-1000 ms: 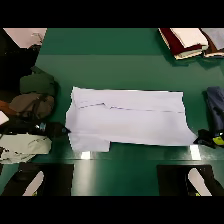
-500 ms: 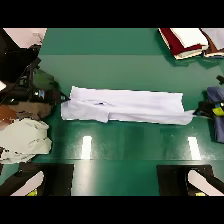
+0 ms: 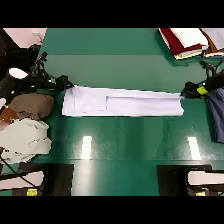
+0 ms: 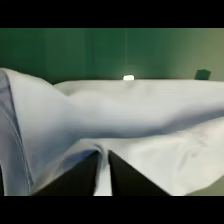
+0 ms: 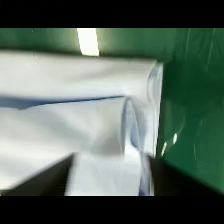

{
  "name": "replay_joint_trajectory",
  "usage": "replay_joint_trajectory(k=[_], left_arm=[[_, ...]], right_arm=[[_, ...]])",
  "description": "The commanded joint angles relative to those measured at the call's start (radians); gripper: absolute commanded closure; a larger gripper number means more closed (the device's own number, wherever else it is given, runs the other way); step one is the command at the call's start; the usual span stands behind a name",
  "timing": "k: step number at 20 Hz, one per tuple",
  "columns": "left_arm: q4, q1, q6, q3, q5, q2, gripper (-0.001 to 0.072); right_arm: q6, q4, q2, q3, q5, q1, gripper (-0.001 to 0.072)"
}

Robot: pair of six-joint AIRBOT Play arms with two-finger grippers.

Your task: Fold the shirts.

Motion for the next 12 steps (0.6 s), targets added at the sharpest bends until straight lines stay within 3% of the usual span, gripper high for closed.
replay_joint_trajectory(k=[1,5,6,7,8,12], left_arm=[[-0.022,0.0,0.0,0.064,0.01,-0.051,0.01],[0.005,0.007,0.001,0.152,-0.223,-0.045,0.0099],[-0.001,0.006,0.001,0.154,-0.267,-0.045,0.0213],[0.0,0.006,0.005,0.153,-0.299,-0.046,0.0475],[0.005,0.006,0.016,0.153,-0.315,-0.046,0.0679],[0.01,-0.019,0.008,0.153,-0.307,-0.046,0.0682]], right_arm=[[0.013,0.128,-0.119,0.137,-0.021,-0.011,0.0068],[-0.108,0.151,-0.11,0.171,0.135,-0.1,0.0139],[-0.126,0.152,-0.097,0.147,0.163,-0.13,0.014],[-0.145,0.153,-0.087,0.117,0.182,-0.162,0.0141],[-0.161,0.154,-0.079,0.076,0.196,-0.194,0.0141],[-0.241,0.163,-0.078,-0.096,0.153,-0.28,0.0141]])
